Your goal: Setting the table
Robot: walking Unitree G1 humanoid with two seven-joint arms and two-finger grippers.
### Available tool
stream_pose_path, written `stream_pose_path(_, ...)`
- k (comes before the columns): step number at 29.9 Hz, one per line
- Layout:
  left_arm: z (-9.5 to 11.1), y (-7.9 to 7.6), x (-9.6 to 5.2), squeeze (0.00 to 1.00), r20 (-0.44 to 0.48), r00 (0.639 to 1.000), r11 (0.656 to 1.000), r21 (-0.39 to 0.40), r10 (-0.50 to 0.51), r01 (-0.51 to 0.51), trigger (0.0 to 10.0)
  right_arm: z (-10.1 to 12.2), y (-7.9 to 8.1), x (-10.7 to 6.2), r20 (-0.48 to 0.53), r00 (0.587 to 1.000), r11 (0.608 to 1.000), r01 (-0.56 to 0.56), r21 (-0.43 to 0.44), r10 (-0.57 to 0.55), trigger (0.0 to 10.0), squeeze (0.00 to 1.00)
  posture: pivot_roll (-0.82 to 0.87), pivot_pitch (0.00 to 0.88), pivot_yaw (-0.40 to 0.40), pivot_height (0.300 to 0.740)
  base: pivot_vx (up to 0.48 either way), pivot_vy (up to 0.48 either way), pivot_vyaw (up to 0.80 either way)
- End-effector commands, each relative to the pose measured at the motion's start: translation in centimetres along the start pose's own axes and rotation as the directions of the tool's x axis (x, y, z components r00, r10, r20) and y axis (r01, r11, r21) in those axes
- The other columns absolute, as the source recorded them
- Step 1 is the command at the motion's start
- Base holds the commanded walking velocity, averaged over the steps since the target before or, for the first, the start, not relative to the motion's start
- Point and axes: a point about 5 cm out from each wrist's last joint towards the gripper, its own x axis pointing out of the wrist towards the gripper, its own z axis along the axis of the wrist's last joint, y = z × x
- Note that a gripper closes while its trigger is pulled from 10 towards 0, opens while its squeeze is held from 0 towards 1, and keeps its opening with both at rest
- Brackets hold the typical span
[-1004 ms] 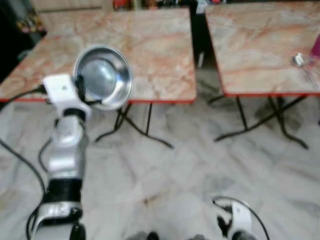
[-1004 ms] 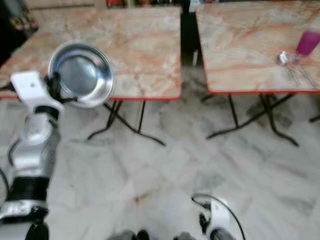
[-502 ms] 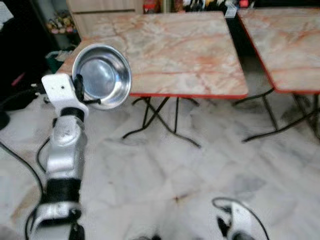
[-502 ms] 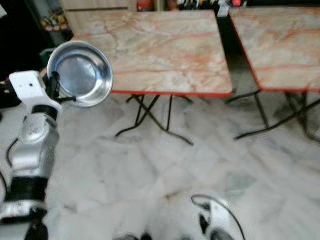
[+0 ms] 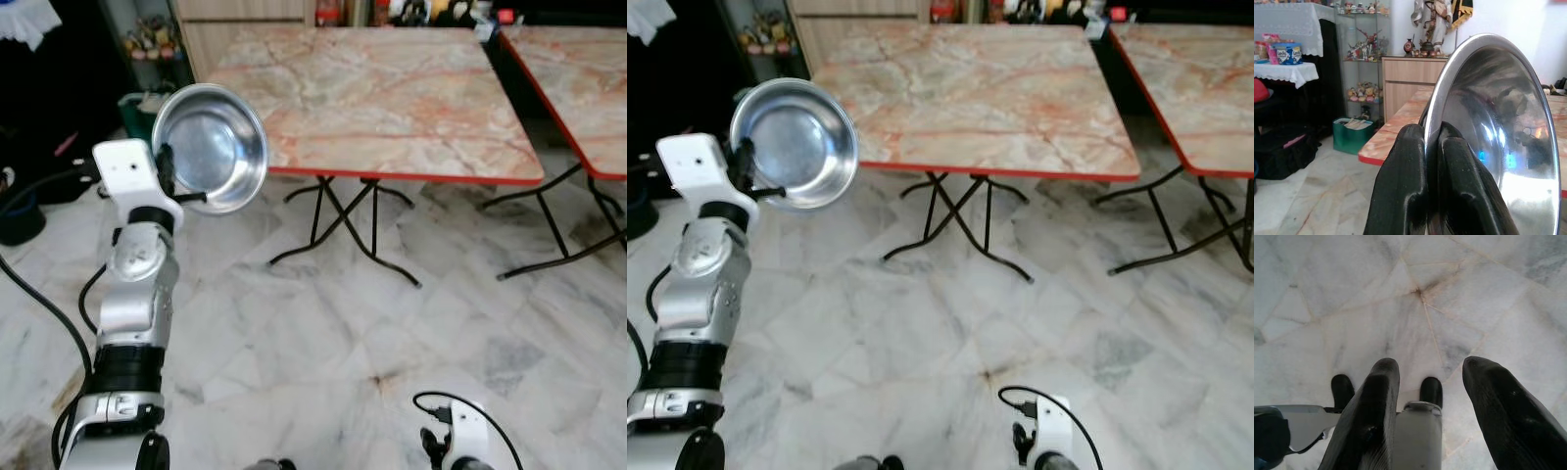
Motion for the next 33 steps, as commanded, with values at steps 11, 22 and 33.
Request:
stream_pose_path(11,1.13,-0.11,0.39,0.00,0.035,0.999,1.000,0.010,-0.009,0.009,10.0,-0.17,-0.21,-0.04,-0.011,1.000,1.000,0.012,0.025,-0.012,10.0,0.00,0.05,0.119,0.027,0.740,0.375,0.000,0.00)
stream_pose_path(22,1.16,-0.18,0.49,0.00,0.035,0.999,1.000,0.012,-0.010,0.009,10.0,-0.06,-0.19,-0.01,-0.011,1.000,1.000,0.010,0.025,-0.010,10.0,0.00,0.05,0.129,0.025,0.740,0.381,0.000,0.00)
stream_pose_path(33,1.17,-0.19,0.52,0.00,0.036,0.999,1.000,0.010,-0.008,0.008,10.0,-0.03,-0.20,0.02,-0.017,1.000,1.000,0.012,0.029,-0.012,10.0,0.00,0.05,0.136,0.024,0.740,0.383,0.000,-0.06)
